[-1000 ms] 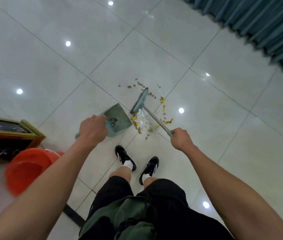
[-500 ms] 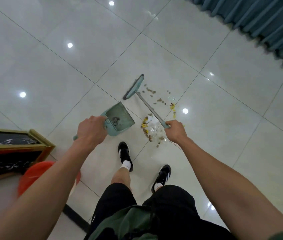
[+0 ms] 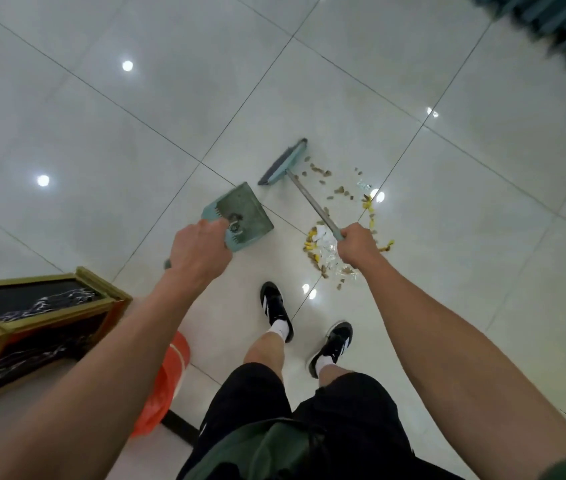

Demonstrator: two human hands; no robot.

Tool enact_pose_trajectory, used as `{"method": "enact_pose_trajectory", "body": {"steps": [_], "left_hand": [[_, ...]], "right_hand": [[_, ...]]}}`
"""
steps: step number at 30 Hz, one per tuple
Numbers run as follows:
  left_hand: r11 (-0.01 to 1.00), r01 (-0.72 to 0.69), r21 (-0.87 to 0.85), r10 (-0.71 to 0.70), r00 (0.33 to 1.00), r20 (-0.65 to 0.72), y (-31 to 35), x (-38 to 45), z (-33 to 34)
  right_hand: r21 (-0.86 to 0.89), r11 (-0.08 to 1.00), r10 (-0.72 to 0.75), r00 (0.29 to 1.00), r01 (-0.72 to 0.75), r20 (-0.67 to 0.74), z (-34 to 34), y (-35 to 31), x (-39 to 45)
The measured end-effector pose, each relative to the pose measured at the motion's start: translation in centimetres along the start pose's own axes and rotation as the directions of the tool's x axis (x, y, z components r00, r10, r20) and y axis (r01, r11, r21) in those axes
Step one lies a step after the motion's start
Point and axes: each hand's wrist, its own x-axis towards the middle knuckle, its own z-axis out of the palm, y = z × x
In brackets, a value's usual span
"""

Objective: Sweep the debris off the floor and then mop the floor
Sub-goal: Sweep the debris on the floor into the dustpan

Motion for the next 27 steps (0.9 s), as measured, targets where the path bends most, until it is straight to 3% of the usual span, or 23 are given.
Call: {"method": "enact_pose_trajectory", "body": {"steps": [18, 27], "left_hand": [[0.993, -0.103, 0.062, 0.1, 0.994, 0.049, 11.0, -3.9, 1.6], [0.988, -0.137, 0.073, 0.134, 0.99, 0.05, 12.0, -3.1, 1.3]], "right_hand": [[0.149, 0.958, 0.243, 0.97, -0.245, 0.034, 0.5, 20.7, -11.0], [0.311, 0.937, 0.185, 0.981, -0.157, -0.062, 0.9, 20.9, -11.6]]}}
